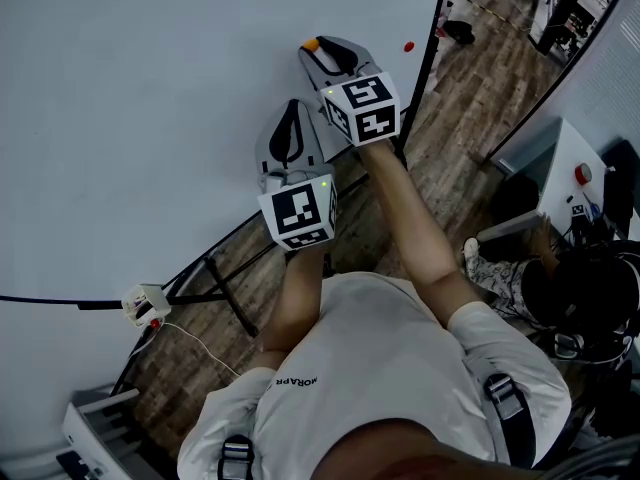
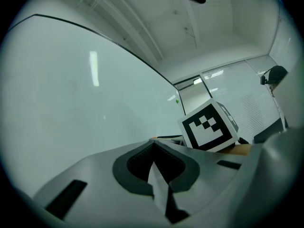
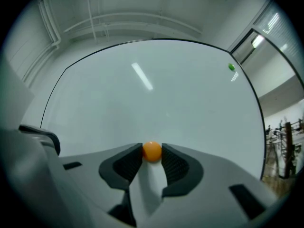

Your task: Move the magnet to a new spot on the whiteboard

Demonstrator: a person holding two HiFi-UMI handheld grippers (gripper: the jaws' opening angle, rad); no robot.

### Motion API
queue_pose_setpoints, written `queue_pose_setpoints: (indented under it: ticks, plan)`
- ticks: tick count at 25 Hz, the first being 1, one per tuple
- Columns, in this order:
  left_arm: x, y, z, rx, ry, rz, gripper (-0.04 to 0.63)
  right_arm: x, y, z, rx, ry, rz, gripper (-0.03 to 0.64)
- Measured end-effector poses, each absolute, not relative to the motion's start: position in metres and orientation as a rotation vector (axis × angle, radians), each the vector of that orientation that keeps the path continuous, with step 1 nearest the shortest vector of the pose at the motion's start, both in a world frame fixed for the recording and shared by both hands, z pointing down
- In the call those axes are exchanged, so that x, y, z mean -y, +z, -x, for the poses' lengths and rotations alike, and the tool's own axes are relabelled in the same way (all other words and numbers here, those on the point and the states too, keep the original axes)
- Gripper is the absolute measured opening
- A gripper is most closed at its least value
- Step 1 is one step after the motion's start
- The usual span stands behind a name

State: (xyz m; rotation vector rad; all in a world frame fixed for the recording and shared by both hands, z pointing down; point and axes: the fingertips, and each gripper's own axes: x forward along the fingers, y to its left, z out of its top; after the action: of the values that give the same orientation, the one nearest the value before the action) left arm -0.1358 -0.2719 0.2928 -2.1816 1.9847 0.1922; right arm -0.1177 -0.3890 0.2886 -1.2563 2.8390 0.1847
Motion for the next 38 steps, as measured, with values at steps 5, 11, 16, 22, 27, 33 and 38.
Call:
queue_pose_setpoints:
  ticks: [5, 11, 16, 22, 27, 33, 38]
  plan:
    - [0.265, 0.29, 0.125, -1.977, 0.185, 2.178, 0.003, 0.382, 0.286, 0.109, -2.832, 0.182, 1.252, 0.133]
    - [0.256, 0.282, 0.115, -1.969, 0.182, 2.167, 0.003, 0.374, 0.278, 0.1, -2.825, 0.168, 1.236, 0.141]
    - [0.25, 0.281, 0.114, -1.969, 0.184, 2.163, 0.003, 0.366, 0.272, 0.096, -2.809, 0.164, 1.23, 0.147]
    - [0.248, 0.276, 0.108, -1.963, 0.182, 2.157, 0.003, 0.361, 0.269, 0.089, -2.805, 0.163, 1.23, 0.146]
    - [0.252, 0.278, 0.112, -1.966, 0.183, 2.163, 0.003, 0.365, 0.274, 0.089, -2.793, 0.136, 1.247, 0.119]
    - [0.253, 0.282, 0.116, -1.966, 0.187, 2.169, 0.003, 0.364, 0.277, 0.091, -2.789, 0.133, 1.248, 0.091]
    - [0.249, 0.283, 0.117, -1.961, 0.186, 2.17, 0.003, 0.354, 0.273, 0.088, -2.773, 0.153, 1.249, 0.077]
